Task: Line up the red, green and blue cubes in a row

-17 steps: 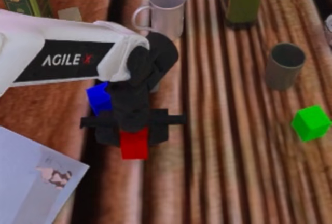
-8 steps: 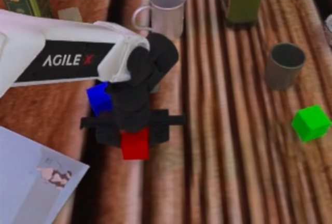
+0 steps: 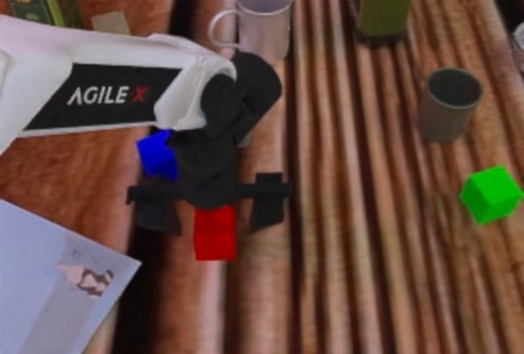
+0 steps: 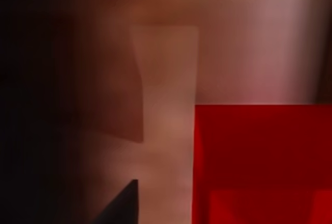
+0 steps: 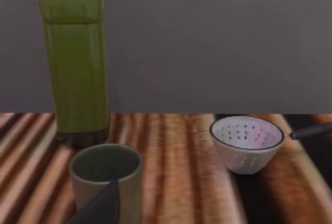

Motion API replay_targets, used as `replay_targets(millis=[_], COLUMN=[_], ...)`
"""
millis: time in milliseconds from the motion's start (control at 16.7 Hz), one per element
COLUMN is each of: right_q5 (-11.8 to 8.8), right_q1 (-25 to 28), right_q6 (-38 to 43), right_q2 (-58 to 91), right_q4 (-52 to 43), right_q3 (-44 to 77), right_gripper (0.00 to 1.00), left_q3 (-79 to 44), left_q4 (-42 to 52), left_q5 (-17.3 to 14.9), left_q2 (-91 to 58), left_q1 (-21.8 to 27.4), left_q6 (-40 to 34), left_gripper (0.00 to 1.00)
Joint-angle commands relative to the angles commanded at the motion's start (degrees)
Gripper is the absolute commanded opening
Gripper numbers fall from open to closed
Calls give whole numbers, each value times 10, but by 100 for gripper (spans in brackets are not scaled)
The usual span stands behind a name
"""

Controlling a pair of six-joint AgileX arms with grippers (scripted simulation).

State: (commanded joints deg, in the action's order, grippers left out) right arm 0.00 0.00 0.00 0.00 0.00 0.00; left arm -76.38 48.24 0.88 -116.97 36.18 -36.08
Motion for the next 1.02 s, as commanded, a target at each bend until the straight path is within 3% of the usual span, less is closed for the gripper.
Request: replay_targets(millis=[480, 840, 1020], right_q5=[0, 0, 0], right_q1=[0, 0, 0], right_q6=[0, 0, 0], right_q2=[0, 0, 0], right_q4=[0, 0, 0], right_q3=[0, 0, 0], right_gripper=[100, 100, 100], left_q3=[-9, -81, -90], left_q4=[10, 132, 144], left_q5=[0, 0, 0], left_q2=[3, 47, 55], left_q1=[1, -7, -9], left_q6=[0, -4, -4], left_gripper=[100, 100, 100])
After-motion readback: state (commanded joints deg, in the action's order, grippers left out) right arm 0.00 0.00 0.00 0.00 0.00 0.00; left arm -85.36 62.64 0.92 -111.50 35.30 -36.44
